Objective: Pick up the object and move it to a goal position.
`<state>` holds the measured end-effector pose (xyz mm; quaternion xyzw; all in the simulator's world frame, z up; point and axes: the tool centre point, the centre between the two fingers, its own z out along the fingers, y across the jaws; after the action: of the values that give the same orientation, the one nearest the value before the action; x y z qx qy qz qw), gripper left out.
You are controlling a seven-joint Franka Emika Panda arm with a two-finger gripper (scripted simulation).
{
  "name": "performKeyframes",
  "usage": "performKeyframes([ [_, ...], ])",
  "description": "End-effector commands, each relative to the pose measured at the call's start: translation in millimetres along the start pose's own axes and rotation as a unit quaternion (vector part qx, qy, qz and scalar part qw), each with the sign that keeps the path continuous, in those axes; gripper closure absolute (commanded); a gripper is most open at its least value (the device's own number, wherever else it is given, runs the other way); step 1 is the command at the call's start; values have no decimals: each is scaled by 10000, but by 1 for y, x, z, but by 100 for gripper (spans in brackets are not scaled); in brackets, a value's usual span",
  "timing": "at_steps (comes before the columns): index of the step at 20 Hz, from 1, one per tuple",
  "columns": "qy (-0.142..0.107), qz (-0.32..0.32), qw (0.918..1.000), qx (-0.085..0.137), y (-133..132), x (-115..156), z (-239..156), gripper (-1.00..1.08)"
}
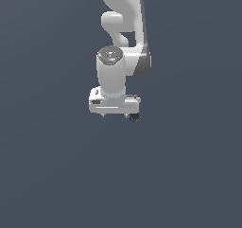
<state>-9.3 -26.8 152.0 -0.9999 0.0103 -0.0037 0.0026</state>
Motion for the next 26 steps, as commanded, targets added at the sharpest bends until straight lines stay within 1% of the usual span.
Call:
performKeyframes([
  [1, -9, -238, 9997, -14, -13, -8, 12, -92],
  [5, -21, -753, 9972, -35, -40, -29, 36, -92],
  [9, -32, -1303, 9915, -41, -67, -53, 59, -92],
  [14, -38, -1789, 9839, -31, -90, -77, 77, -92],
  [20, -42, -2067, 9784, -19, -103, -92, 87, -92],
  [26, -46, -2061, 9785, -19, -103, -92, 90, -92],
])
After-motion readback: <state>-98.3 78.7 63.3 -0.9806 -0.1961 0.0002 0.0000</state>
